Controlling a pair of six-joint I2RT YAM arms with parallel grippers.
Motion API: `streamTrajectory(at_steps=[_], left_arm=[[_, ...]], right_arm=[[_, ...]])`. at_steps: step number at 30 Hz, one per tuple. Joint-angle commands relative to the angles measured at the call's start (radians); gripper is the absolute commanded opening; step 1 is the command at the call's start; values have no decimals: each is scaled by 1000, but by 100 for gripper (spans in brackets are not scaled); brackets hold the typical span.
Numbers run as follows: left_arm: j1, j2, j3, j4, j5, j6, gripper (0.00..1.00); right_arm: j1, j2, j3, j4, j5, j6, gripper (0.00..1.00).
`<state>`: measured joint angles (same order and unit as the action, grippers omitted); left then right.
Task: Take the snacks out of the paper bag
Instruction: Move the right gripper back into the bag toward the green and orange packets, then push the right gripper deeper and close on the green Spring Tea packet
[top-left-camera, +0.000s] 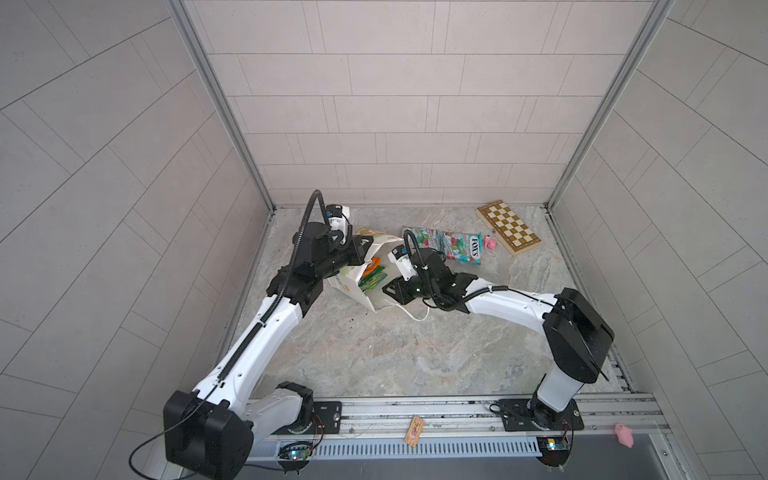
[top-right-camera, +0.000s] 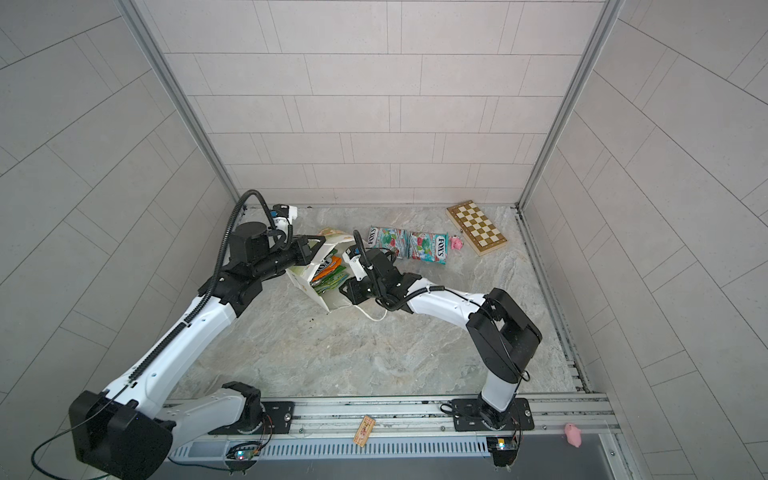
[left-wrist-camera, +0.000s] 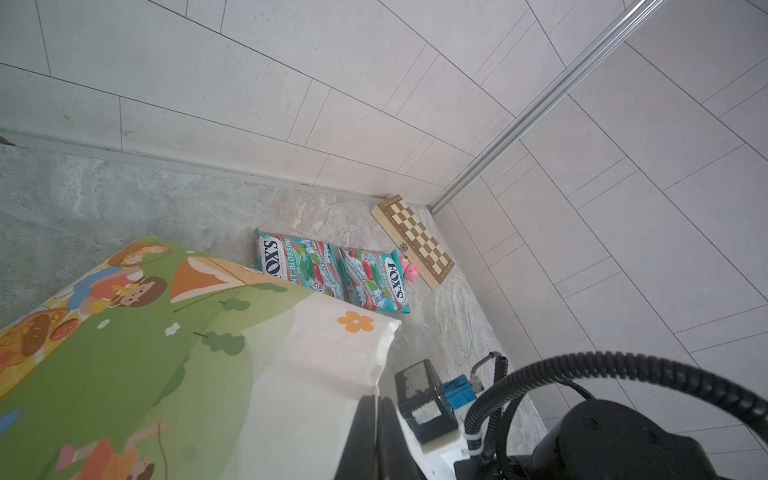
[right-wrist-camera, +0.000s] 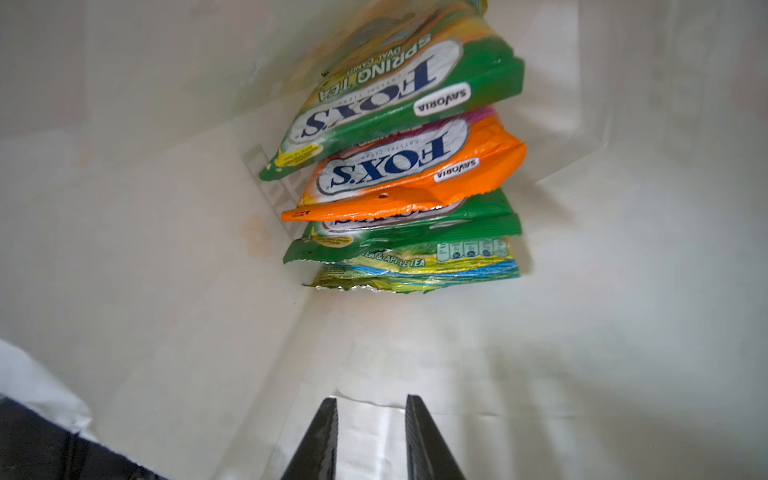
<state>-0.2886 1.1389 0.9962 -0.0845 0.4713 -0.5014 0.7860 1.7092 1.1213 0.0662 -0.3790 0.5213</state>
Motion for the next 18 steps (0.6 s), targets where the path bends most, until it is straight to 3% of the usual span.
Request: streamTrajectory(at_steps=[1, 10, 18], left_arm=[[-8, -2, -12, 43, 6, -16, 0], [-15, -8, -13, 37, 18, 12, 0], [-14, -10, 8, -36, 103, 152, 0]], right_arm=[[26, 25, -8, 95, -11, 152, 28], [41, 124, 14, 303, 62, 472, 27], [44, 200, 77, 457, 100, 658, 26]])
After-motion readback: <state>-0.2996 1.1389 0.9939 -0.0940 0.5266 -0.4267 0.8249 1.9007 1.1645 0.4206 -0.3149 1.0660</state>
